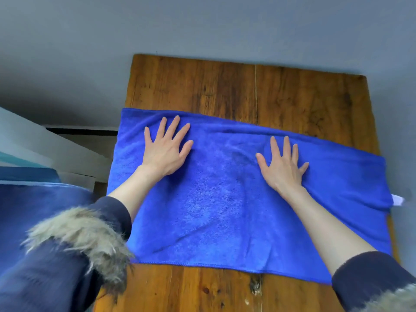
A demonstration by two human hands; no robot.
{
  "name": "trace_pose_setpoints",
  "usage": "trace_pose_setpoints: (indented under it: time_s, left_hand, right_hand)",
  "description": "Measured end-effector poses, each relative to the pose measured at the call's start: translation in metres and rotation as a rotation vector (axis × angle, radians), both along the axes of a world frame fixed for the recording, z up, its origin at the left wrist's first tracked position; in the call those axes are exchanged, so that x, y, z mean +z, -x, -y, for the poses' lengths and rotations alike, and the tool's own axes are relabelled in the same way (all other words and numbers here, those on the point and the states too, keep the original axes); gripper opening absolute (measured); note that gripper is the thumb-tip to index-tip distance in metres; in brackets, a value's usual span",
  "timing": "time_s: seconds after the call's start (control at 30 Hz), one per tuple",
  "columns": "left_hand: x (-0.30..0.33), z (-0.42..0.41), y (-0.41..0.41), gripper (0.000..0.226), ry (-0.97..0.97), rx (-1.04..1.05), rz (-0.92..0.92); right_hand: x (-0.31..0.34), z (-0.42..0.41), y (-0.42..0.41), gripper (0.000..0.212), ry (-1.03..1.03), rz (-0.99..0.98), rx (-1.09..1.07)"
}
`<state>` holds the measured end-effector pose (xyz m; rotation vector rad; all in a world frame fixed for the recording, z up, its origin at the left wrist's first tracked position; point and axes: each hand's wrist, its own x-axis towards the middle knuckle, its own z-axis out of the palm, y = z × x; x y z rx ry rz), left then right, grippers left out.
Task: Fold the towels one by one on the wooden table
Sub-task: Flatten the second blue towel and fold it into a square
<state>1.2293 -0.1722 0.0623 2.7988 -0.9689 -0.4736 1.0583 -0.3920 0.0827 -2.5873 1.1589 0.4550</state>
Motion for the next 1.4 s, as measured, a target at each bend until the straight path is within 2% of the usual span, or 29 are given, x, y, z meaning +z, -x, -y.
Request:
trace_pose_setpoints:
  time_s: [0.2, 0.3, 0.4, 0.57, 0.8, 0.97, 1.1, 1.2, 1.3, 1.4]
  left_hand:
    - [0.001, -0.009, -0.012, 0.061, -0.028, 0.003, 0.028]
    - [0.005, -0.003, -0.008, 0.062, -0.013, 0.037, -0.005]
    - [0.011, 0.011, 0.015, 0.061, 0.045, -0.014, 0.039]
    - [0.013, 0.046, 0.091, 0.061, 0.077, -0.177, 0.065]
    - [0.005, 0.094, 0.189, 0.066, 0.026, -0.323, 0.022]
    - [0.003, 0.106, 0.233, 0.074, -0.085, -0.320, -0.026]
    - [0.006, 0.114, 0.249, 0.073, -0.098, -0.262, -0.073]
    - [0.011, 0.125, 0.261, 0.070, -0.069, -0.245, -0.077]
    - [0.016, 0.142, 0.279, 0.068, -0.022, -0.336, -0.054]
    - [0.017, 0.159, 0.307, 0.067, -0.016, -0.433, -0.032]
  right_hand:
    - [-0.003, 0.011, -0.014, 0.074, -0.035, -0.014, 0.124]
    - [-0.001, 0.009, -0.019, 0.074, -0.047, -0.013, 0.135]
    - [0.002, 0.008, -0.009, 0.069, -0.047, 0.044, 0.130]
    - [0.004, 0.012, 0.050, 0.062, -0.004, 0.129, 0.108]
    - [-0.007, 0.044, 0.156, 0.067, 0.031, -0.001, 0.040]
    - [-0.012, 0.070, 0.202, 0.070, -0.003, -0.018, 0.092]
    - [-0.009, 0.087, 0.222, 0.068, -0.066, 0.034, 0.147]
    - [-0.001, 0.096, 0.240, 0.060, -0.081, 0.187, 0.045]
    - [0.005, 0.108, 0.264, 0.048, -0.031, 0.351, -0.164]
    - [0.009, 0.112, 0.283, 0.043, -0.061, 0.420, -0.343]
